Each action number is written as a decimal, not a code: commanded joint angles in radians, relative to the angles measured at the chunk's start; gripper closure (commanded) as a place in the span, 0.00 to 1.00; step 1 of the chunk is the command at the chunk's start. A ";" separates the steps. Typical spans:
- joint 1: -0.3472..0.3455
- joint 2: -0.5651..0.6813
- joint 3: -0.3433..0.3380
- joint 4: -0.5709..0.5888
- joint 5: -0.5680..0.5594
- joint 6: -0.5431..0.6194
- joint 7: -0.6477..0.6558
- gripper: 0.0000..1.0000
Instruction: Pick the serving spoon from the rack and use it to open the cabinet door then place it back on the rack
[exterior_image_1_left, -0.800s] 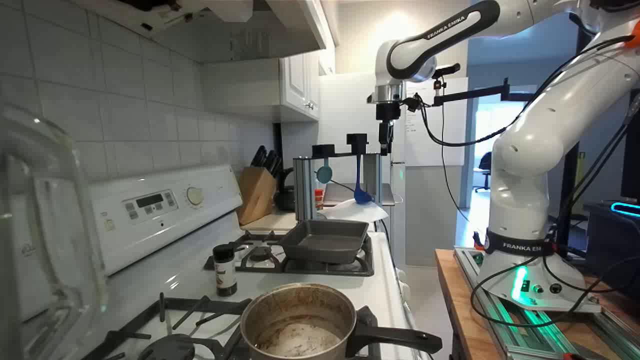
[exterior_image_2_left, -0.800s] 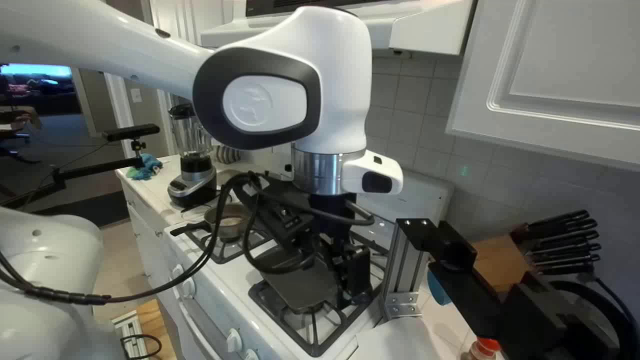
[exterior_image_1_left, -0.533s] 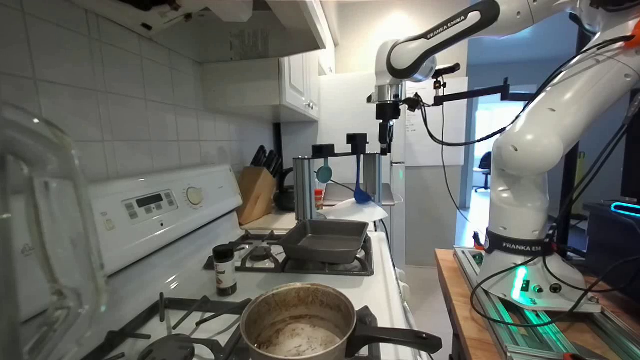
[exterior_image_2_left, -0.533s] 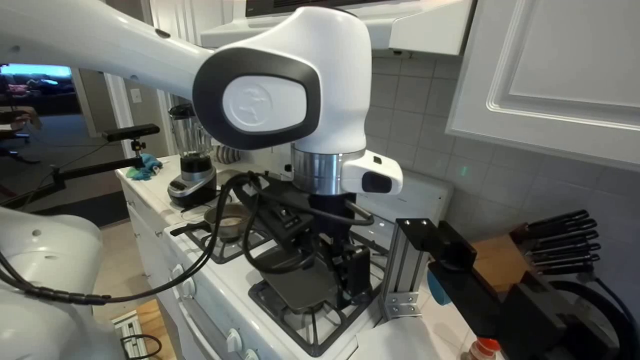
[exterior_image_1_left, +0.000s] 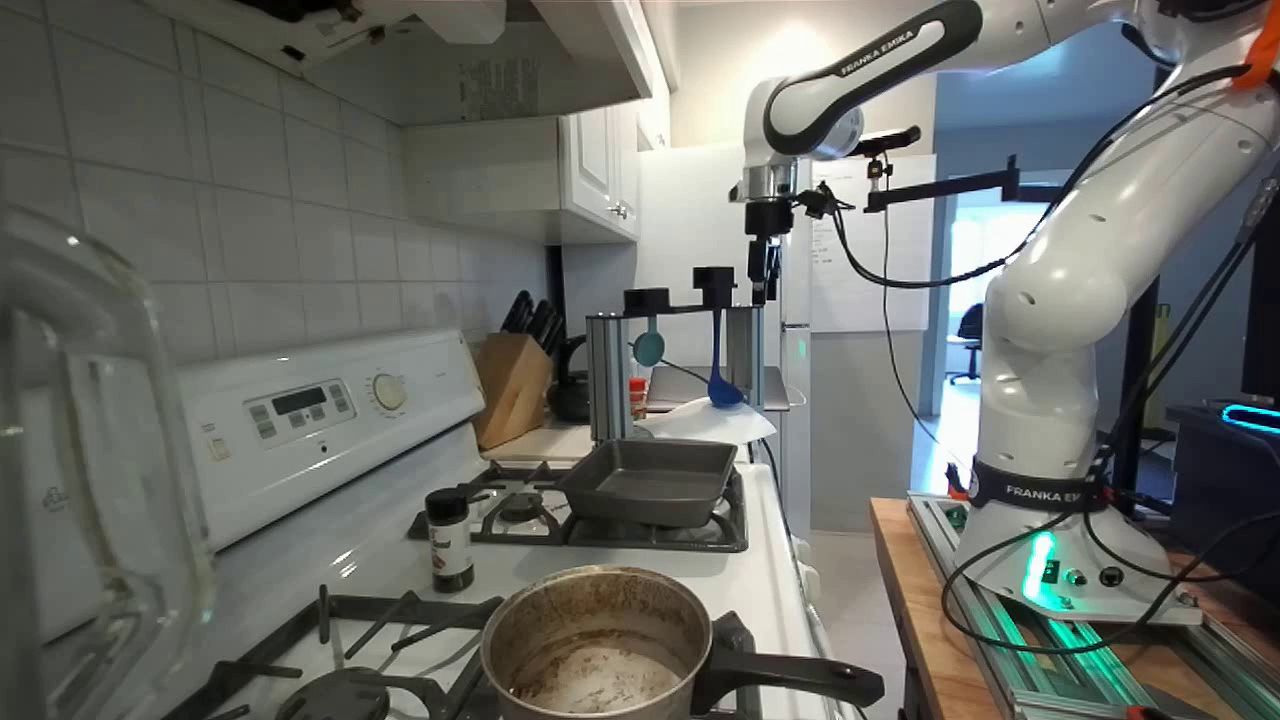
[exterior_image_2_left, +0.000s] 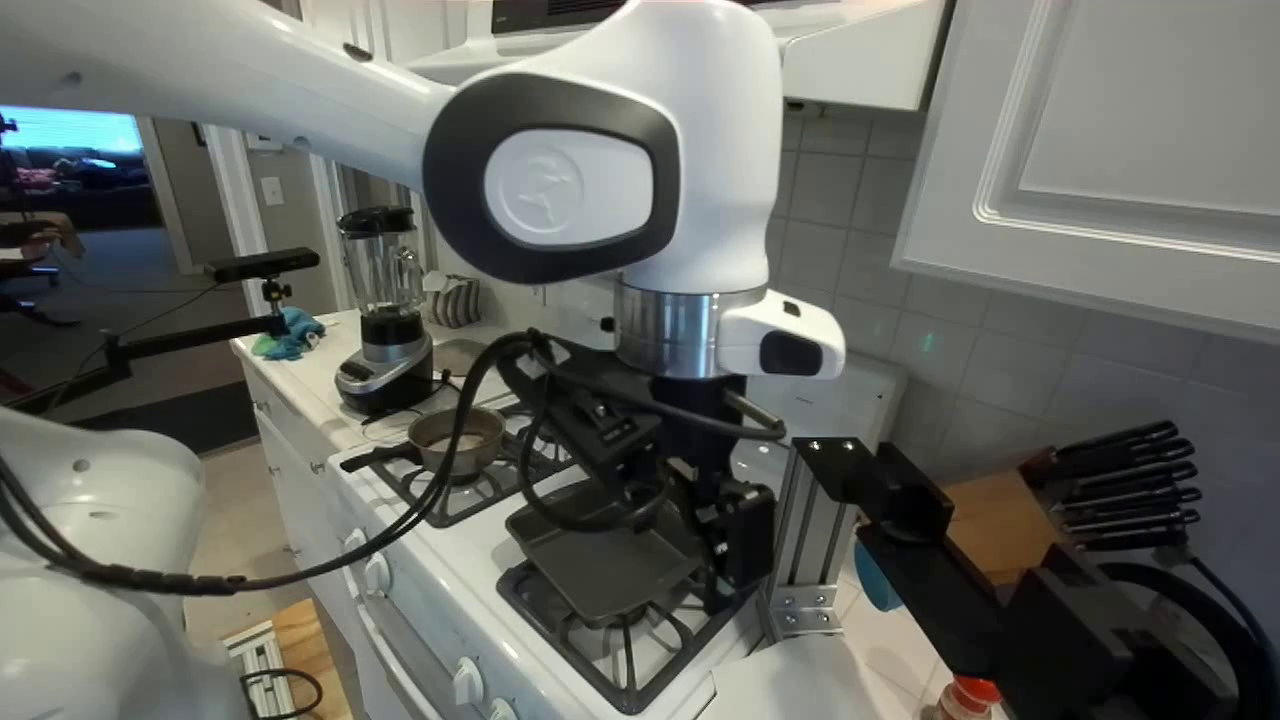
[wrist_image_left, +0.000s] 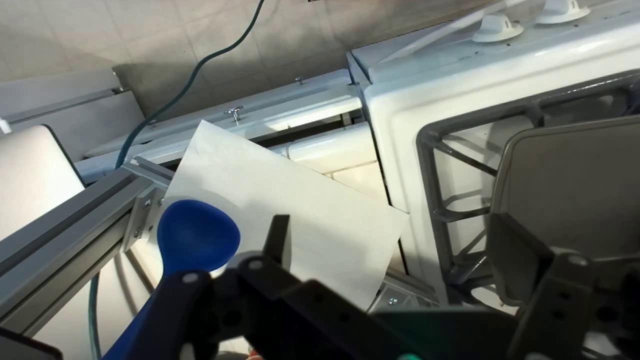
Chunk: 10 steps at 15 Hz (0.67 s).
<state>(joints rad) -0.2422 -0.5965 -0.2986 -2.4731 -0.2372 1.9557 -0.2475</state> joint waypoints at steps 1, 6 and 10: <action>0.008 0.156 -0.039 0.157 0.056 -0.021 -0.007 0.00; 0.009 0.323 -0.041 0.321 0.162 -0.042 0.063 0.00; 0.002 0.420 -0.011 0.431 0.208 -0.023 0.168 0.00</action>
<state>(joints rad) -0.2382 -0.2664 -0.3269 -2.1541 -0.0696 1.9541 -0.1480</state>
